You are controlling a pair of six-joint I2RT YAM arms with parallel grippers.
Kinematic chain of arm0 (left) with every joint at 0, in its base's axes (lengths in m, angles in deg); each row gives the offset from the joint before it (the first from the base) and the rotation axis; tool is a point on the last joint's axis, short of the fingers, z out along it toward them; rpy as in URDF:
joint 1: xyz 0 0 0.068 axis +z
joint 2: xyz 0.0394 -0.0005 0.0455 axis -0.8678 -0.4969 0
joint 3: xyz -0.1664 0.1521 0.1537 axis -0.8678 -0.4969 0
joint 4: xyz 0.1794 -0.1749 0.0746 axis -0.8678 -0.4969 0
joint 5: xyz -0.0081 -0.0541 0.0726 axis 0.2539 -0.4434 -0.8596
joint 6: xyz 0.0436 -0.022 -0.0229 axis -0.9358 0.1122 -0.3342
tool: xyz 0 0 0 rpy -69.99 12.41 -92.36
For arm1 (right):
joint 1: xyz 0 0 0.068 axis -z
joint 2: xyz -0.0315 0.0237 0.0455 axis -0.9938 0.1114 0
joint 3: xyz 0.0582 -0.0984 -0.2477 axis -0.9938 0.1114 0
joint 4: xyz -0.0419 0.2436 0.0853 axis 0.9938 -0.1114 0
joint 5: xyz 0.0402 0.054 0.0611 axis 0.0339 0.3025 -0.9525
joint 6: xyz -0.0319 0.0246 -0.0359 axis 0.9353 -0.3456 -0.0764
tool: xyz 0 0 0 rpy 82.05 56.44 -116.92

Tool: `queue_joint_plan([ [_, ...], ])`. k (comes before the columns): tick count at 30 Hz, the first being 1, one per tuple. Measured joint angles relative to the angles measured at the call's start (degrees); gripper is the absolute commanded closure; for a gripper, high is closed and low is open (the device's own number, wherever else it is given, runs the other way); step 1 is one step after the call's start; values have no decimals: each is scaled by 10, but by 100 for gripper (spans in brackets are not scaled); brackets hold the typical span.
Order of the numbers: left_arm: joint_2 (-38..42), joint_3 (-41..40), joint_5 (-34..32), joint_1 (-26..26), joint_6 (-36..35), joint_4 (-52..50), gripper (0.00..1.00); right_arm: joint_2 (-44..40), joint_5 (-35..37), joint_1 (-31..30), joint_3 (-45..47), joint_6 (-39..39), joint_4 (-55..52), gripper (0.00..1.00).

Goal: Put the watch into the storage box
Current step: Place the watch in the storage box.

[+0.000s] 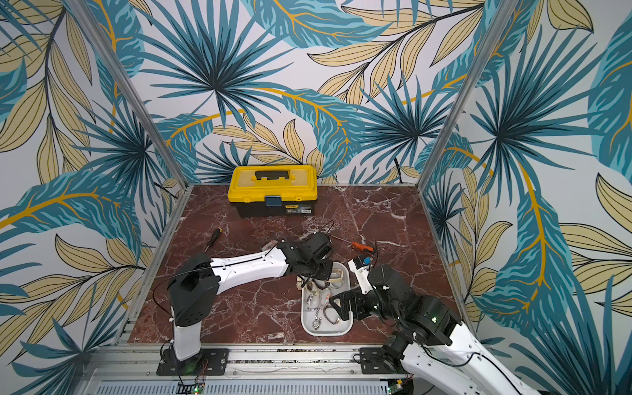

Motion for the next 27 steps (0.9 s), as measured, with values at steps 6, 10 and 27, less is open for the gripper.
queue_joint_plan([
  [6,-11,0,-6,-7,0,0,100,0,0,0,2,0,0,0],
  [10,-11,0,-11,-10,2,2,100,0,1,0,2,0,0,0],
  [27,-10,-4,-13,-12,15,22,80,0,3,0,3,0,0,0],
])
